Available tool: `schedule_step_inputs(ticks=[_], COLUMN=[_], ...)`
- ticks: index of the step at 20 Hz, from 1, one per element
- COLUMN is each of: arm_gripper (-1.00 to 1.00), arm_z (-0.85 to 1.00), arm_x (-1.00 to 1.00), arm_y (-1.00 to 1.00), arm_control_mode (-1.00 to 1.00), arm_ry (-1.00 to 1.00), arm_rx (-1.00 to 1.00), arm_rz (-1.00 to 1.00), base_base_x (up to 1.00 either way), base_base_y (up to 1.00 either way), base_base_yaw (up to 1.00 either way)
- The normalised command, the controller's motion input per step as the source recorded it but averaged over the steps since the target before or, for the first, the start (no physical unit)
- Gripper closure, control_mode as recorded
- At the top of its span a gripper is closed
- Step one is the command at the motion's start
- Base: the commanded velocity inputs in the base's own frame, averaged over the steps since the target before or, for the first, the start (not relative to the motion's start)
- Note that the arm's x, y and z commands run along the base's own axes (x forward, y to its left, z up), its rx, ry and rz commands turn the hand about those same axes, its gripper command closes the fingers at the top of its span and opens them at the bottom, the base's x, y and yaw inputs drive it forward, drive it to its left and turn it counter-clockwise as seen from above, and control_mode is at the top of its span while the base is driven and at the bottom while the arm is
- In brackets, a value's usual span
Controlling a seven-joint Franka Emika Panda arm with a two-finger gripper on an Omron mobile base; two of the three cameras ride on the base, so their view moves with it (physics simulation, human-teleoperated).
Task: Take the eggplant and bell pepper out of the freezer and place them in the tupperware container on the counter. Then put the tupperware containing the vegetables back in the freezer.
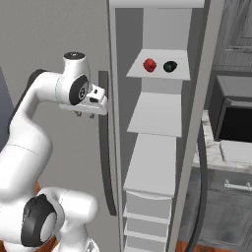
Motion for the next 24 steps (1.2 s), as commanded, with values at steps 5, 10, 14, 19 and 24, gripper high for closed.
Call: schedule_step_inputs(ticks=[5,10,14,19,24], arm_gripper=[-1.00,-1.00,-1.00,-1.00,-1.00], arm_z=[0.02,0.36,0.16,0.02,0.00], arm_x=[-0.30,-0.68,-0.45,-0.13,0.00], arm_y=[0.00,-0.01,0.00,0.00,0.00], arm_control_mode=[-1.00,-1.00,-1.00,-1.00,1.00], arm_ry=[0.00,-0.23,-0.26,-0.06,0.00], arm_rx=[0.00,0.00,0.00,0.00,0.00], arm_rz=[0.00,0.00,-0.02,-0.03,0.00], base_base_x=[0.00,0.00,0.00,0.00,0.00], base_base_y=[0.00,0.00,0.00,0.00,-0.02], base_base_yaw=[0.00,0.00,0.00,0.00,-0.01])
